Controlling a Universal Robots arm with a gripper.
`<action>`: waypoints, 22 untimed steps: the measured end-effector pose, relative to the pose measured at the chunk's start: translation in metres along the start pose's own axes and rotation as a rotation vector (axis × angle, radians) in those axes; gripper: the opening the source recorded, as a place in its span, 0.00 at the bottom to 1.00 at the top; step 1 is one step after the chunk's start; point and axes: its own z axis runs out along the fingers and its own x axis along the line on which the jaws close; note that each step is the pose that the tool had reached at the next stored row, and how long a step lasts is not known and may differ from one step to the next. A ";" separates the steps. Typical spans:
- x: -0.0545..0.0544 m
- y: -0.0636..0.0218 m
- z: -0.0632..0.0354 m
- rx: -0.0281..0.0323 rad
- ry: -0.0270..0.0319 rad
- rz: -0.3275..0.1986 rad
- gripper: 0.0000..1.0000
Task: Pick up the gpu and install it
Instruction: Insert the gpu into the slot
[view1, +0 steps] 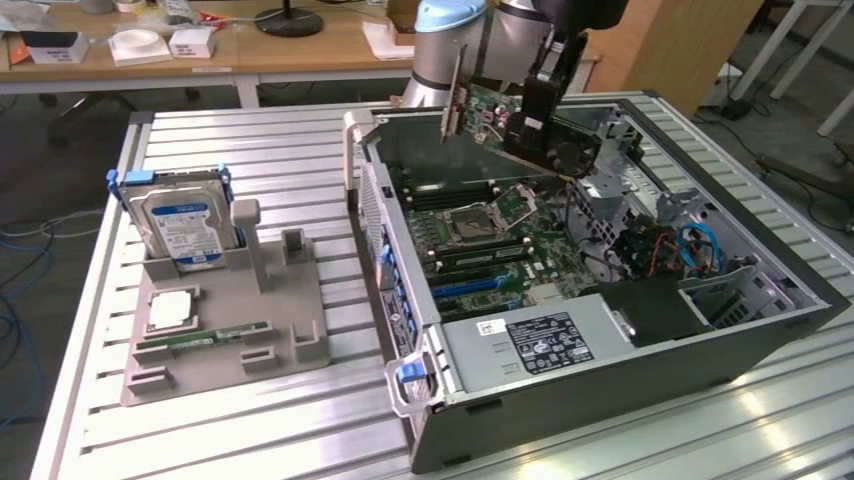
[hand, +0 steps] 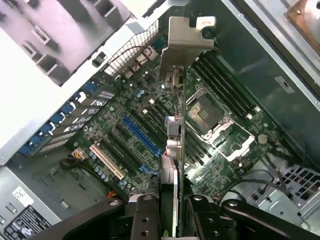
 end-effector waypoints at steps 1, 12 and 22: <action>0.000 -0.0001 0.0012 0.0002 0.0005 -0.048 0.27; 0.000 -0.0001 0.0037 0.0008 0.0021 -0.245 0.27; 0.000 -0.0001 0.0057 0.0015 0.0034 -0.425 0.27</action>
